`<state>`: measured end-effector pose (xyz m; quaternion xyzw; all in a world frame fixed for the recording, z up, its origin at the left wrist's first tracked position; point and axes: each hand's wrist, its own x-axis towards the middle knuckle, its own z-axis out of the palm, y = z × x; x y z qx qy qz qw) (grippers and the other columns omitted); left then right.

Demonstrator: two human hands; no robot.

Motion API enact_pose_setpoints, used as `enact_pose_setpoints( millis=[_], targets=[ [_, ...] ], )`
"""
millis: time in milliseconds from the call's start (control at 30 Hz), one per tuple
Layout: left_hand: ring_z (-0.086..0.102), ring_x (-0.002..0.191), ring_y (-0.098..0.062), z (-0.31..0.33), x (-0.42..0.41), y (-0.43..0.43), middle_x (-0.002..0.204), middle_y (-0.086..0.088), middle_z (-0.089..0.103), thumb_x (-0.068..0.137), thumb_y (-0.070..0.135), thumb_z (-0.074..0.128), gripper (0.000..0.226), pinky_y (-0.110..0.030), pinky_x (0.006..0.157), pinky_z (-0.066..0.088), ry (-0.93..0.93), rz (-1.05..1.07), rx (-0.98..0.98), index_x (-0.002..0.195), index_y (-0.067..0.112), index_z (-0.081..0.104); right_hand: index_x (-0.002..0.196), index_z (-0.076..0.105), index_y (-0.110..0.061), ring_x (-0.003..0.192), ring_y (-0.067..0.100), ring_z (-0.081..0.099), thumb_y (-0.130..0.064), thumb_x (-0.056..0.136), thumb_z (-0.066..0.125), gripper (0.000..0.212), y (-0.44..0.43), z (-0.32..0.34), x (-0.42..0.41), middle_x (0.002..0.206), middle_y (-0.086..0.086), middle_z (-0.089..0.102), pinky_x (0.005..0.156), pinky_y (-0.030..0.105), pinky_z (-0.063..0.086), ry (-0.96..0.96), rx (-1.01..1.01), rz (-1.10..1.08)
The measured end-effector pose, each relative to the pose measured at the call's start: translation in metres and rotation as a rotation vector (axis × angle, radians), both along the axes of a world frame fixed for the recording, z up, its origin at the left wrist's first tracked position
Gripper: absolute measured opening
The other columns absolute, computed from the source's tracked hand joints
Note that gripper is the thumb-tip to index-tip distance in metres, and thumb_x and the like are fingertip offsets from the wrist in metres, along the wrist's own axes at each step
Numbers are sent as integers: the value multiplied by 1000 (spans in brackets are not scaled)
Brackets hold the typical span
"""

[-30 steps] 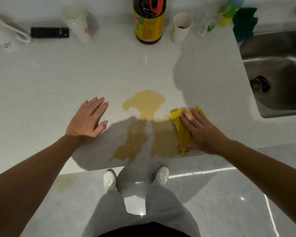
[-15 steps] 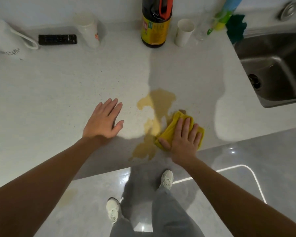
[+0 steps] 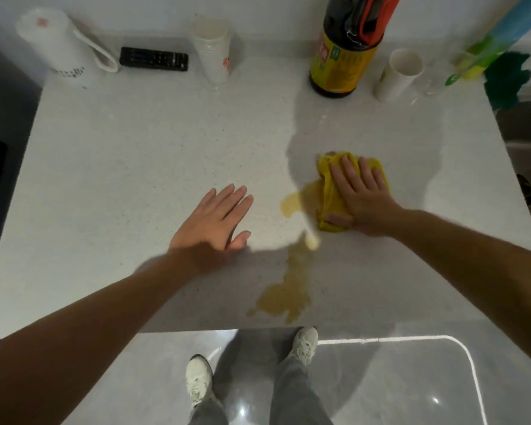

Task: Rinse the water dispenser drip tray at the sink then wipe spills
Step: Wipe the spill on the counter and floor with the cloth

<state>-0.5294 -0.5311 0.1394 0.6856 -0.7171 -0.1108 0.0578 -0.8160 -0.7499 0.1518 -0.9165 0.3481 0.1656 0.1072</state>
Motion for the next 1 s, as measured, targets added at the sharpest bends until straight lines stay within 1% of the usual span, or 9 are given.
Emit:
enact_pose_setpoints(
  millis=[167, 333, 467, 533, 667, 733, 833, 900, 1000],
  targets=[
    [22, 157, -32, 3, -1, -1, 168, -14, 29, 103, 44, 47, 68, -47, 129, 10, -1, 12, -17, 160, 9, 34, 165, 8, -19, 157, 41, 2, -87, 87, 25, 106, -35, -6, -1, 173, 9, 2, 125, 58, 4, -66, -99, 488],
    [29, 155, -35, 2, 1, 0, 165, -16, 35, 103, 38, 56, 65, -51, 127, 18, 18, -9, -53, 157, 6, 39, 165, 9, -20, 158, 38, 3, -85, 90, 32, 102, -3, -11, -27, 174, 8, 5, 126, 56, 4, -146, -132, 585],
    [29, 154, -30, 1, -1, 8, 165, -13, 38, 104, 41, 46, 62, -46, 128, 17, 80, 56, -85, 157, 8, 41, 165, 9, -20, 157, 40, 6, -84, 90, 30, 101, 64, -9, -55, 173, 9, 8, 125, 60, 11, -146, -125, 432],
    [39, 148, -30, 0, -2, 12, 158, -12, 47, 104, 37, 50, 56, -45, 126, 25, 100, 111, -134, 151, 7, 49, 165, 11, -20, 157, 41, 9, -84, 90, 31, 101, 106, -10, -63, 173, 8, 11, 122, 63, 17, -140, -130, 322],
    [54, 126, -32, 7, -1, 17, 136, -8, 63, 101, 34, 54, 41, -47, 109, 42, 147, 190, -198, 135, 12, 62, 163, 21, -16, 155, 46, 16, -83, 90, 29, 99, 182, -9, -46, 171, 13, 19, 119, 65, 20, -101, -131, 48],
    [55, 120, -30, 12, -1, 22, 131, -6, 64, 101, 33, 54, 36, -46, 105, 43, 228, 246, -207, 131, 15, 64, 163, 23, -15, 153, 48, 19, -83, 90, 26, 100, 215, -8, -26, 170, 14, 20, 121, 65, 18, -88, -121, -104],
    [54, 118, -24, 16, 5, 42, 129, -1, 63, 102, 35, 53, 32, -40, 102, 44, 367, 353, -233, 129, 20, 65, 165, 8, -19, 156, 46, 6, -86, 86, 15, 104, 252, -9, 11, 172, 10, 8, 124, 61, 6, -87, -88, -346],
    [54, 117, -21, 14, 15, 63, 127, 1, 62, 103, 37, 52, 31, -39, 101, 46, 396, 369, -246, 127, 23, 66, 165, -2, -21, 156, 44, -2, -88, 83, 8, 106, 265, -13, 37, 173, 9, -1, 123, 60, -1, -85, -76, -474],
    [54, 113, -17, 12, 32, 93, 121, 3, 64, 103, 39, 52, 29, -36, 97, 46, 421, 434, -258, 123, 25, 68, 165, -4, -18, 156, 45, -4, -86, 85, 9, 105, 275, -14, 81, 173, 12, -3, 123, 61, -4, -96, -84, -657]
  ],
)
